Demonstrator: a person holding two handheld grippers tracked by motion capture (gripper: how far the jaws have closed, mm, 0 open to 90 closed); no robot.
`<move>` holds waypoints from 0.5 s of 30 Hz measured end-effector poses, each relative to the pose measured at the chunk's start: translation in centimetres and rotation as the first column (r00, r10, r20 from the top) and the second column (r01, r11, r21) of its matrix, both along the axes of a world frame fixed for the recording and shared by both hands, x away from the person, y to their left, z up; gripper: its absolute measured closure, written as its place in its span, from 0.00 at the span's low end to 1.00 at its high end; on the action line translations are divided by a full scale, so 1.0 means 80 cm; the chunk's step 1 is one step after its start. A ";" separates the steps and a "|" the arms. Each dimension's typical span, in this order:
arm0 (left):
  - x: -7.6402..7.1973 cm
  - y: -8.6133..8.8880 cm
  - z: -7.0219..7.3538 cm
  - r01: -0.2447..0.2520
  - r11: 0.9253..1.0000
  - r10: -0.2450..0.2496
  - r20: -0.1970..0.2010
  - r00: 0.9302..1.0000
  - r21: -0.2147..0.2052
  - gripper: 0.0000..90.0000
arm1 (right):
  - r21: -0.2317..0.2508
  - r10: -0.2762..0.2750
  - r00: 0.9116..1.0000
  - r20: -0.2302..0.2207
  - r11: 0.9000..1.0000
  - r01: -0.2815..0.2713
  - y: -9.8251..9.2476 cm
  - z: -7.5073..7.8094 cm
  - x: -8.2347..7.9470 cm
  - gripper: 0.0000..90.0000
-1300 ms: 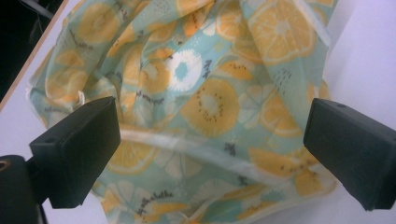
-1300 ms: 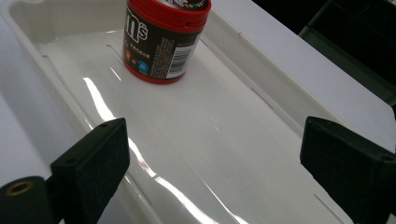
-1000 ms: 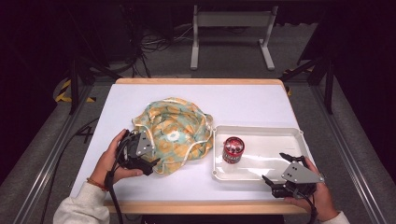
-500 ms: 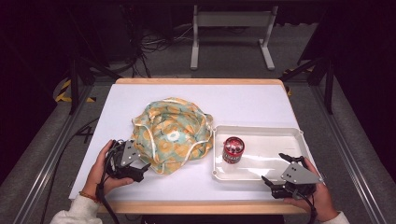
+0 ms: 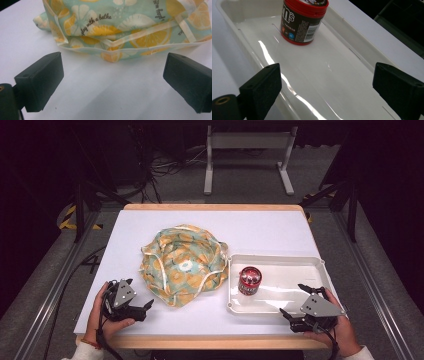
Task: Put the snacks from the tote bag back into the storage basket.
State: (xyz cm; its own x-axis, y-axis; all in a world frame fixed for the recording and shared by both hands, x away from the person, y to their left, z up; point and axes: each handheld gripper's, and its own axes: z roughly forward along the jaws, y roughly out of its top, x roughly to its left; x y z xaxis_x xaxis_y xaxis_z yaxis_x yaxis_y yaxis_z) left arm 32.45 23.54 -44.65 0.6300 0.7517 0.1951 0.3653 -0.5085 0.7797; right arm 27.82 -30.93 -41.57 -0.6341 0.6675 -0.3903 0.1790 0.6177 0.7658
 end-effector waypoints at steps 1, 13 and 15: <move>-0.003 0.003 0.000 -0.012 1.000 0.012 0.010 1.000 -0.016 0.04 | 0.000 0.000 1.000 0.000 1.000 0.000 0.000 0.000 0.000 0.10; -0.015 0.023 -0.010 -0.051 0.992 0.049 -0.023 0.999 -0.117 0.04 | 0.001 0.011 1.000 0.000 1.000 -0.011 0.003 0.000 0.003 0.10; -0.015 0.022 -0.010 -0.041 0.993 0.039 -0.018 0.999 -0.110 0.04 | 0.003 0.010 1.000 0.000 1.000 -0.010 0.003 0.001 0.003 0.10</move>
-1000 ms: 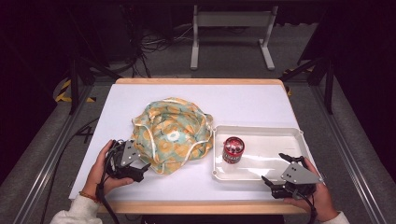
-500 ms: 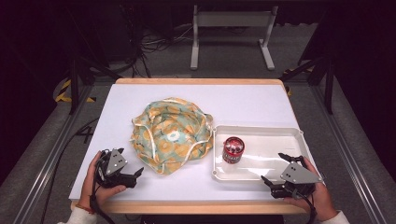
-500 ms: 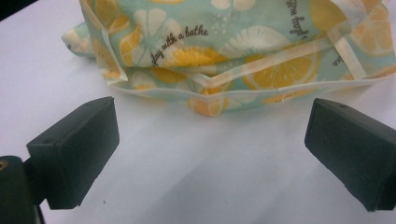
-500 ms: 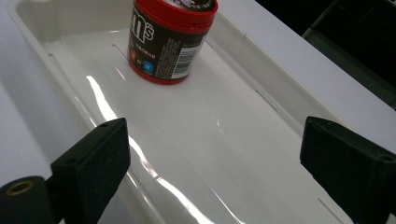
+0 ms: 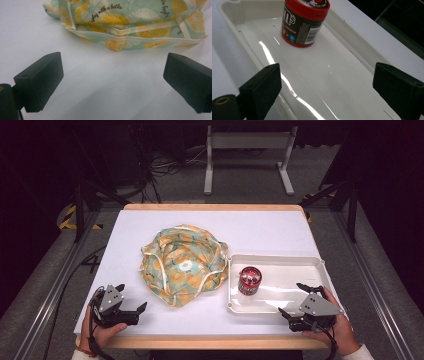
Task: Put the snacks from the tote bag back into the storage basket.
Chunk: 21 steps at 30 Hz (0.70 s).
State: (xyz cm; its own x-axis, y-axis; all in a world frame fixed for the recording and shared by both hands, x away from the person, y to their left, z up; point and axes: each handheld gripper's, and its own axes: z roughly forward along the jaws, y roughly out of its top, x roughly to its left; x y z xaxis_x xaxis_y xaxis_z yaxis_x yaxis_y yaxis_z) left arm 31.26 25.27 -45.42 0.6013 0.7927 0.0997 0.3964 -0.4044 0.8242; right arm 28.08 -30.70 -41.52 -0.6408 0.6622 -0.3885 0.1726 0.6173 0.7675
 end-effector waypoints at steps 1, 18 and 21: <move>0.000 -0.001 0.000 -0.001 1.000 0.001 -0.002 1.000 -0.002 0.04 | 0.001 0.000 1.000 0.001 1.000 0.000 0.000 0.000 0.000 0.10; -0.003 -0.007 0.002 0.018 1.000 -0.018 0.005 1.000 0.011 0.04 | 0.008 -0.006 1.000 0.006 1.000 0.006 -0.001 0.001 0.001 0.10; -0.003 -0.007 0.002 0.013 1.000 -0.013 0.005 1.000 0.006 0.04 | 0.008 -0.004 1.000 0.005 1.000 0.004 -0.001 0.001 0.001 0.10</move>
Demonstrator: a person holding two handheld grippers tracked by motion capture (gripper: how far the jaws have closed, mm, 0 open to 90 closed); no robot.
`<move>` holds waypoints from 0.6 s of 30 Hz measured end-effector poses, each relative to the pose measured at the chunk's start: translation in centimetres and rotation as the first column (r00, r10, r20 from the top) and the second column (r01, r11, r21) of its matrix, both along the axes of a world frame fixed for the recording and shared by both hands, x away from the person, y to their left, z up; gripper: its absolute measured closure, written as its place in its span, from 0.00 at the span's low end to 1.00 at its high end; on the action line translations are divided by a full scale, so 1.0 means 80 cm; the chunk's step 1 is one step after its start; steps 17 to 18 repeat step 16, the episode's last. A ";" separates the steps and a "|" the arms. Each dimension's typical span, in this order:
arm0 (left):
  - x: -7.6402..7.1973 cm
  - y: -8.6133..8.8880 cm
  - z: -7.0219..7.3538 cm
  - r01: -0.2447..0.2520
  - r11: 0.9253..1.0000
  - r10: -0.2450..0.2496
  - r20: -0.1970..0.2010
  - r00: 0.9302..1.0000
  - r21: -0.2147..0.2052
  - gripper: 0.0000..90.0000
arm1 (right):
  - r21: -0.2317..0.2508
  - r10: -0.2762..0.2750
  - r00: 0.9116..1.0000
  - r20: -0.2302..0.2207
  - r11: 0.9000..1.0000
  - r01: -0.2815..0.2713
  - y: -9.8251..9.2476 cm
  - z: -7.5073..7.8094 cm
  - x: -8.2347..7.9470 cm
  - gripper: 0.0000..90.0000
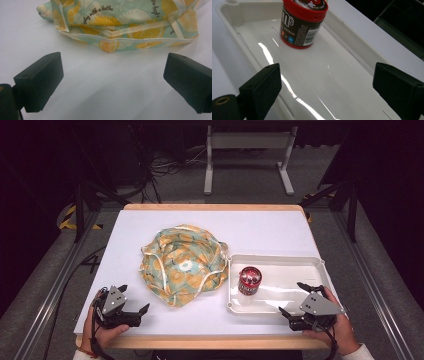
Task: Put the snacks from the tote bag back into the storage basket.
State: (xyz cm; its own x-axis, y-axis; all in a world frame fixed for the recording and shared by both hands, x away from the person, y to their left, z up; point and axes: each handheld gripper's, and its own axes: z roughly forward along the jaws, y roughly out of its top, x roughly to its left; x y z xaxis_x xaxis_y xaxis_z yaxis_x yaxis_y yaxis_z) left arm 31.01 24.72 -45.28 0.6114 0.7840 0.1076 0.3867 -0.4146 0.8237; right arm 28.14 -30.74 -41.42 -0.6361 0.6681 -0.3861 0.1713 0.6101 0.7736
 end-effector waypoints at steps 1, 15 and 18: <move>0.000 0.000 0.000 0.001 1.000 -0.001 0.000 1.000 0.001 0.04 | 0.001 0.001 1.000 0.001 1.000 -0.001 -0.001 0.001 0.000 0.10; 0.001 -0.004 0.000 0.006 1.000 -0.006 -0.004 1.000 0.012 0.04 | 0.049 -0.012 1.000 -0.006 0.999 0.012 -0.009 0.005 0.002 0.10; 0.000 -0.004 0.001 0.006 1.000 -0.006 -0.004 1.000 0.013 0.04 | 0.049 -0.011 1.000 -0.005 0.999 0.011 -0.009 0.005 0.002 0.10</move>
